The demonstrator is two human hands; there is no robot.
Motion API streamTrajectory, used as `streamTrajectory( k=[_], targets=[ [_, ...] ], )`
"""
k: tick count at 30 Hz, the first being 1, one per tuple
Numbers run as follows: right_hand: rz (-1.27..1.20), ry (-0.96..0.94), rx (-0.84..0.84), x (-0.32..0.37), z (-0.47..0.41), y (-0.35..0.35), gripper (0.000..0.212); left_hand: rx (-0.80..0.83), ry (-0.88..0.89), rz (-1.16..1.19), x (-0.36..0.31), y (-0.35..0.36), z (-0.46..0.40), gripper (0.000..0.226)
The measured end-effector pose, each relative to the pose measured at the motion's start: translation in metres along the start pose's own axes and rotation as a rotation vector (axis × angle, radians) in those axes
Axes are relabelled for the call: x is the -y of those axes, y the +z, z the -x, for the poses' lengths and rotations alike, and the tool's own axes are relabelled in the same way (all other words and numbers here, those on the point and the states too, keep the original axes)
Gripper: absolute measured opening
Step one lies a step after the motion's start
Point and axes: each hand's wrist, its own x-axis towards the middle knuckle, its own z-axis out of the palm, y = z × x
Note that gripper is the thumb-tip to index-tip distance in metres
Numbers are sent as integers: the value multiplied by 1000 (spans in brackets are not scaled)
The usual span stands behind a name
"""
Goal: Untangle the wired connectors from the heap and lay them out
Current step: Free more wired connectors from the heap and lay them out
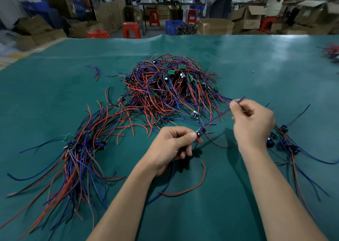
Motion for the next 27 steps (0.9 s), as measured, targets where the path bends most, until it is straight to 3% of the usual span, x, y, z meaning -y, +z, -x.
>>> streamTrajectory(
  k=[4, 7, 9, 11, 14, 16, 23, 27],
  targets=[
    [-307, 268, -198, -2, -8, -8, 15, -16, 0, 42, 0, -2, 0, 22],
    [-389, 361, -260, 1, -12, -15, 13, -73, 13, 196, 0, -4, -2, 22],
    [-433, 391, -113, 9, -3, -9, 26, -73, 13, 255, -1, -4, -3, 23],
    [-468, 375, 148, 23, 13, 2, 35, -65, 10, 277, -1, -4, -3, 24],
    [-237, 113, 528, 34, 38, 16, 33, -58, 7, 281, -1, -3, -3, 21],
    [-168, 13, 637, 36, 45, 20, 28, -60, 5, 250, -2, -3, -2, 19],
    [-363, 67, 603, 38, 40, 13, 12, -43, 9, 135, -4, -3, -1, 25],
    [-420, 122, 417, 41, 31, 7, 18, -1, 16, 111, -5, -2, 0, 23]
  ],
)
